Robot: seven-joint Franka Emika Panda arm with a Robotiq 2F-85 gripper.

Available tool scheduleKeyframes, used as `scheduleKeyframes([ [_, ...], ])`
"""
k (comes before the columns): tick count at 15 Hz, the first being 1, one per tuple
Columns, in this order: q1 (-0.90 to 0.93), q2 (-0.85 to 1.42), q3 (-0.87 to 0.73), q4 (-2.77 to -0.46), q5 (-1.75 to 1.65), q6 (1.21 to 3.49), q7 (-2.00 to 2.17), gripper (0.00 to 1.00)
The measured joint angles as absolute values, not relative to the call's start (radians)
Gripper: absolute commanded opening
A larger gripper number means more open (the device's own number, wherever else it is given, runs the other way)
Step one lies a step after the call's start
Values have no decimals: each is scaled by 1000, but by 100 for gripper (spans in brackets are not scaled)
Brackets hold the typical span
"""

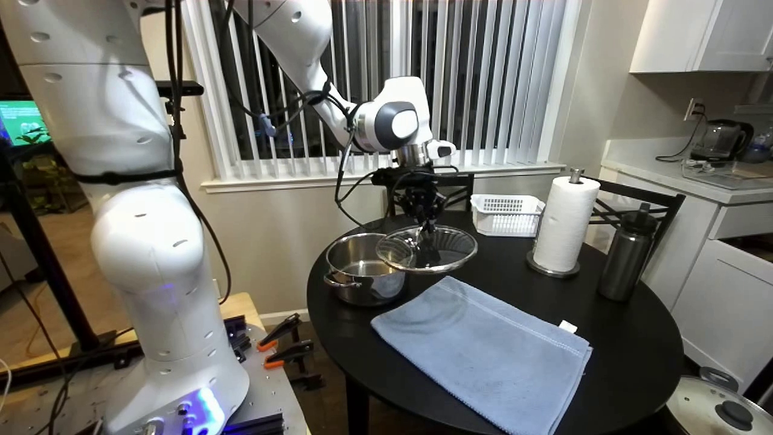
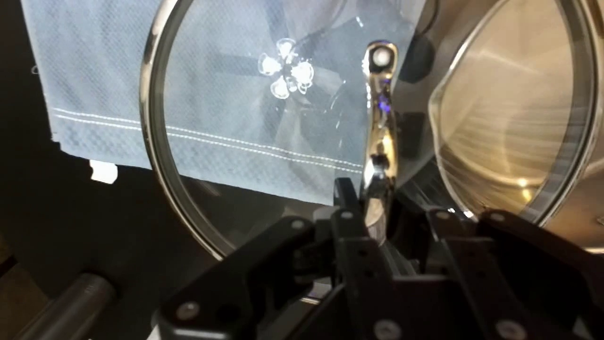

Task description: Put the glass lid on the silver pot

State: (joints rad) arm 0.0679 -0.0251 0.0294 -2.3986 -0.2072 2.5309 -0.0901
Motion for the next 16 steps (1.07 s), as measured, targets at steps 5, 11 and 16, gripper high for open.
scheduleKeyframes([
  [5, 119, -22, 95, -2392, -171, 2507, -89, 4],
  [11, 151, 18, 133, -2365, -138, 2508, -59, 4],
  [16, 157, 72, 142, -2364, -139, 2509, 5, 4],
])
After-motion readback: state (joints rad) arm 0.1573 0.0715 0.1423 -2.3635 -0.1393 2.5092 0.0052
